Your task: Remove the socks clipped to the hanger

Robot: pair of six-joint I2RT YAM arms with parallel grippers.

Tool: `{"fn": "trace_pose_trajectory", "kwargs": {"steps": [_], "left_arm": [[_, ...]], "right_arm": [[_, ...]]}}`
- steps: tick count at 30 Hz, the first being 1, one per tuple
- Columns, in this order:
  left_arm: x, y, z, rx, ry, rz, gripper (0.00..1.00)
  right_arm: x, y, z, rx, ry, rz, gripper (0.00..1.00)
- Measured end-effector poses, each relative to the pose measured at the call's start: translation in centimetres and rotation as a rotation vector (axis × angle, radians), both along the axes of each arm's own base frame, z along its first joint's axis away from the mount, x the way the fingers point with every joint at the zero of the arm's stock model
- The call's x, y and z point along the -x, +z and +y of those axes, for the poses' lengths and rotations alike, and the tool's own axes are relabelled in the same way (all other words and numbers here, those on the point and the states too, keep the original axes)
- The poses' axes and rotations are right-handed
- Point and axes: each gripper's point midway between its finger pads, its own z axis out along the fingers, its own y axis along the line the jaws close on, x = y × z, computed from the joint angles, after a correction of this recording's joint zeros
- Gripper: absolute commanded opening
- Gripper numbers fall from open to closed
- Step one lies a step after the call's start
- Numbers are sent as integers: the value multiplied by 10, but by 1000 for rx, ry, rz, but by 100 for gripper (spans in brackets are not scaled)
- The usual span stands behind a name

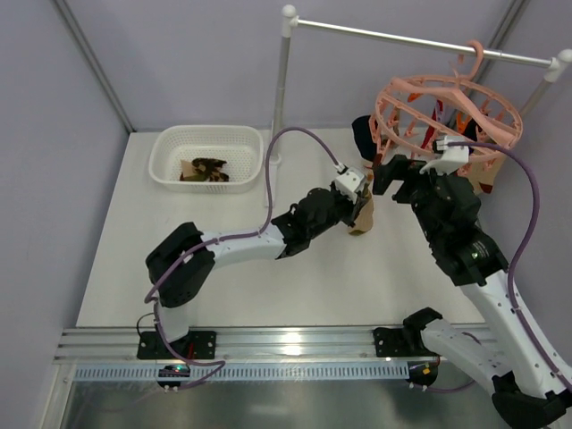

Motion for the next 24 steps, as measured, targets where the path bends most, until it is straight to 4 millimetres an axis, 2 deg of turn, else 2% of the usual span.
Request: {"fn": "trace_pose_trajectory", "kwargs": {"steps": [6, 9, 14, 19, 24], "left_arm": [[7, 22, 8, 14, 28, -5, 0], [6, 27, 13, 14, 45, -4, 0], [9, 26, 15, -1, 59, 2, 0], [15, 16, 14, -44, 62, 16, 0], [33, 13, 5, -74, 25, 8, 0]], "right_arm": [[-28, -4, 13, 40, 3, 80, 100], [-34, -3, 15, 53, -1, 109, 100], [-36, -1, 14, 66, -12, 134, 100], [-47, 3, 16, 66, -26, 140, 98], [-59, -15, 23, 82, -22, 193, 98]]}}
